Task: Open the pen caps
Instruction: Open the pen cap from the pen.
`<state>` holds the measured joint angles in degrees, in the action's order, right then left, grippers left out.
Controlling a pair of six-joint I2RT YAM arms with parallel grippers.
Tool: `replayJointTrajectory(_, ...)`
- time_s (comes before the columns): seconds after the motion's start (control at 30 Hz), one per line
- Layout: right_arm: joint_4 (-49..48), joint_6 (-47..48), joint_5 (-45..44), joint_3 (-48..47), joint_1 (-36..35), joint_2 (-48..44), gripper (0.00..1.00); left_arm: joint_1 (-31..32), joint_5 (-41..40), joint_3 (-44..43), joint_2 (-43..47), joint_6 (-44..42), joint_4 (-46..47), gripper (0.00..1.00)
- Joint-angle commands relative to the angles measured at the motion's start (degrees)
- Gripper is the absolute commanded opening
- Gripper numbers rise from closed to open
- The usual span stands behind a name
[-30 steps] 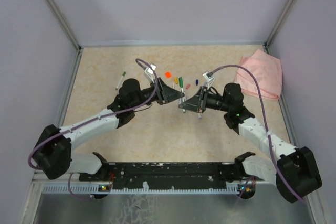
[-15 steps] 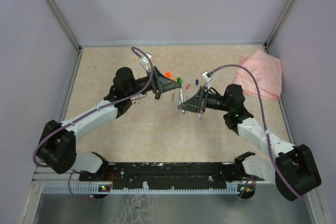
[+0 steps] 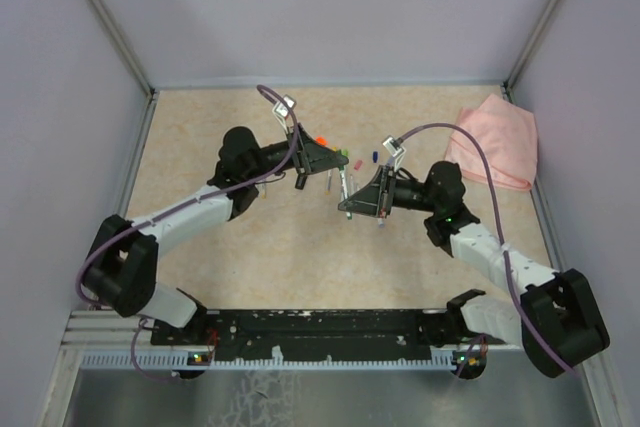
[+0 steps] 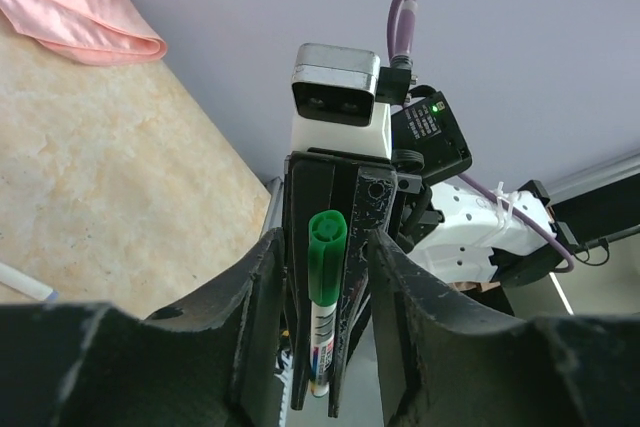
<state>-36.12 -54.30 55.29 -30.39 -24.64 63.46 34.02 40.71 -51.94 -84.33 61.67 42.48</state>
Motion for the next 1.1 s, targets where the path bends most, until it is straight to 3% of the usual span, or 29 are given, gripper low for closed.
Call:
replayJointTrajectory(0.0,-4.0,-0.5,1.3,-0.2,-0.6,0.5,0.0,0.0,1.6,-1.8,-1.2,1.9,5.4,0.42)
replayJointTrajectory(0.07,-4.0,-0.5,1.3,-0.2,-0.6,0.7,0.0,0.0,2.1,-1.9,-1.5,2.1,6.0,0.34)
replayJointTrajectory(0.23,-3.7,-0.2,1.4,-0.7,-0.6,1.2,0.0,0.0,2.6,-2.2,-2.2,2.1,6.5,0.01)
replayJointTrajectory(0.33,-2.4,0.7,1.4,-1.5,-0.6,1.6,0.03,0.0,2.0,-2.1,-2.0,1.1,5.7,0.0)
replayJointTrajectory(0.43,0.4,2.5,0.2,-2.5,-0.6,0.8,0.26,0.0,0.9,-2.6,-1.1,-2.0,1.1,0.0)
replayJointTrajectory(0.53,5.0,5.6,-3.0,-4.0,-0.6,-0.6,0.39,0.0,-1.3,-1.8,0.3,-4.5,-2.3,0.0)
replayJointTrajectory(0.9,8.8,8.3,-8.8,-7.1,-0.6,-0.2,0.41,3.2,-12.3,0.3,4.0,-9.8,-10.5,0.0)
replayJointTrajectory(1.07,10.1,9.2,-9.2,-8.3,-0.7,0.6,0.4,3.6,-12.8,-0.1,3.5,-9.9,-10.8,0.0)
